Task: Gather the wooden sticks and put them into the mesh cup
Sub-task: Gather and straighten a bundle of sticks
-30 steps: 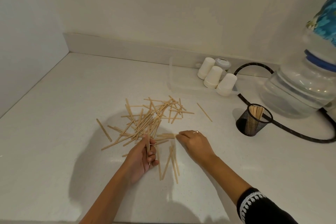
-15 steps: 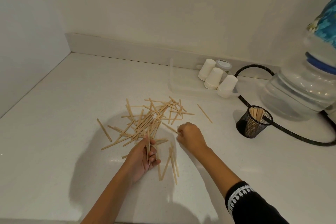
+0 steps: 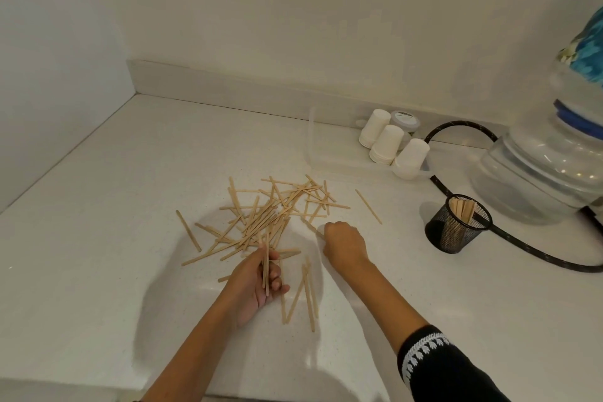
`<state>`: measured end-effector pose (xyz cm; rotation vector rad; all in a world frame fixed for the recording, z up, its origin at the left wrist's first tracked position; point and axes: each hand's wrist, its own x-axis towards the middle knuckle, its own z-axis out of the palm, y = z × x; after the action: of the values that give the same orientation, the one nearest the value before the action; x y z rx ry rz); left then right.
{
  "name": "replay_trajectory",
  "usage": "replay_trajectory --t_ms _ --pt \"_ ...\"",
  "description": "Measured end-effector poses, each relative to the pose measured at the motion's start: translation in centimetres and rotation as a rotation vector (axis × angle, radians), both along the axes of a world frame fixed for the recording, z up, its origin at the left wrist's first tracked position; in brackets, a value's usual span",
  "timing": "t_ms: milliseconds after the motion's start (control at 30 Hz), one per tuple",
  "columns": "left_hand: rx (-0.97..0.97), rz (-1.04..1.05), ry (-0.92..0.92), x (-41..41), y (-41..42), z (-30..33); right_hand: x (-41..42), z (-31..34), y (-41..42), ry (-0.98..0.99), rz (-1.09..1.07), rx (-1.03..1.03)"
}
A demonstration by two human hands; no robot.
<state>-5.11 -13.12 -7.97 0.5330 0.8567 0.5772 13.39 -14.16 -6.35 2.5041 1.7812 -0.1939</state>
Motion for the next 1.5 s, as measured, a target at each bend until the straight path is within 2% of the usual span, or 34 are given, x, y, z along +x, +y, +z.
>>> replay_trajectory --t_ms 133,333,433,500,633,700,867,1000,1067,1133,1300,1400,1500 --pt "-0.008 0.005 -0.029 -0.2 -0.1 0.0 2.0 1.3 0.8 0.327 -0.168 0.001" --pt "-0.034 -0.019 0.006 0.6 0.2 0.3 3.0 2.9 0.1 1.105 -0.422 0.069" --pt "0.015 -0.011 0.077 1.7 0.5 0.7 2.0 3.5 0.0 1.342 -0.479 0.027" --pt "0.025 -0.004 0.103 2.5 0.8 1.1 0.8 3.7 -0.1 1.368 -0.482 0.025" --pt "0.093 -0.005 0.085 4.1 1.5 2.1 -1.9 3.9 0.1 1.209 -0.497 0.082" --pt "0.133 -0.017 0.095 4.7 1.5 2.5 -2.9 3.7 0.0 1.140 -0.441 0.166" --pt "0.078 0.022 0.100 5.3 1.8 2.7 -4.2 3.6 -0.6 1.008 -0.300 0.375" --pt "0.048 0.075 0.117 4.9 2.3 2.7 -3.7 3.4 -1.1 1.005 -0.363 0.512" --pt "0.051 0.101 0.115 4.8 2.7 2.9 -3.7 3.0 -1.8 1.109 -0.484 0.555" --pt "0.121 0.124 0.095 4.6 3.1 3.2 -4.3 2.3 -2.6 1.302 -0.655 0.576" --pt "0.492 0.127 0.062 4.3 3.6 4.7 -7.3 1.4 -4.3 1.914 -1.041 0.525" --pt "0.708 0.101 0.039 4.2 3.4 5.5 -8.3 2.3 -4.4 2.181 -1.120 0.446" --pt "0.793 0.104 0.008 4.1 2.9 5.7 -8.6 3.3 -4.0 2.287 -1.142 0.504"
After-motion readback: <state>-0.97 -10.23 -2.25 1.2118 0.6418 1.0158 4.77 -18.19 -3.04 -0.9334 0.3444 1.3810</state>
